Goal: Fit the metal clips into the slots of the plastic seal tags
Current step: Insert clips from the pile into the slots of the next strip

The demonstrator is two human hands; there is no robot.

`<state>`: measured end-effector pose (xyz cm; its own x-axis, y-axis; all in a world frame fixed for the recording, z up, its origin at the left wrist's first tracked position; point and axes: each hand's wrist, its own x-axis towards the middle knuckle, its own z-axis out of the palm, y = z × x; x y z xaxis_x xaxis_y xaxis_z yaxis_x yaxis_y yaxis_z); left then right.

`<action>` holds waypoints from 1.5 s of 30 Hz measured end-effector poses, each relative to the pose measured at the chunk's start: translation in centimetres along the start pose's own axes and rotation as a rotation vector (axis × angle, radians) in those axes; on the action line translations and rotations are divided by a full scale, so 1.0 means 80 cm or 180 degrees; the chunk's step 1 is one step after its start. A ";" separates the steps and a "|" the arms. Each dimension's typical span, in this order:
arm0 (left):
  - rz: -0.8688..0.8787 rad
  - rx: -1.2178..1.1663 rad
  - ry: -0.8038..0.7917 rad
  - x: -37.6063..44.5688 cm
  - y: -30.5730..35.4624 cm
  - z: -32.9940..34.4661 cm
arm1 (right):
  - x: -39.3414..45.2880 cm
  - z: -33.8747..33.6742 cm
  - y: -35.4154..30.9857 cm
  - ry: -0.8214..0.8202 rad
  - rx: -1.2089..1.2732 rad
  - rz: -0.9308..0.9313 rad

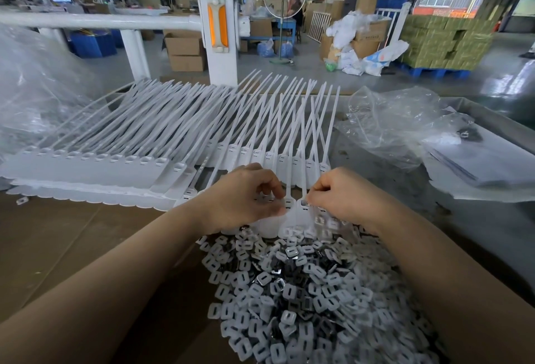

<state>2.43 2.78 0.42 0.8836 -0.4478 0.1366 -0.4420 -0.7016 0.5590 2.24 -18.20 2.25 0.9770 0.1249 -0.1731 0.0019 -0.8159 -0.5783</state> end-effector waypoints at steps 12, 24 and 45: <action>0.0022 0.0006 0.0027 0.000 0.004 -0.001 | 0.000 -0.002 -0.002 0.0053 0.0053 0.0054; 0.0244 -0.0338 -0.0931 -0.008 0.038 -0.010 | -0.001 0.002 -0.007 0.0468 0.0213 -0.0436; 0.0309 0.0340 -0.1173 -0.012 0.042 -0.021 | -0.002 0.003 -0.010 0.0610 0.0317 -0.0698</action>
<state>0.34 1.79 3.58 0.7309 -0.6703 -0.1288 -0.5515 -0.6911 0.4671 2.05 -17.42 2.53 0.9781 0.1753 0.1127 0.2054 -0.7206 -0.6622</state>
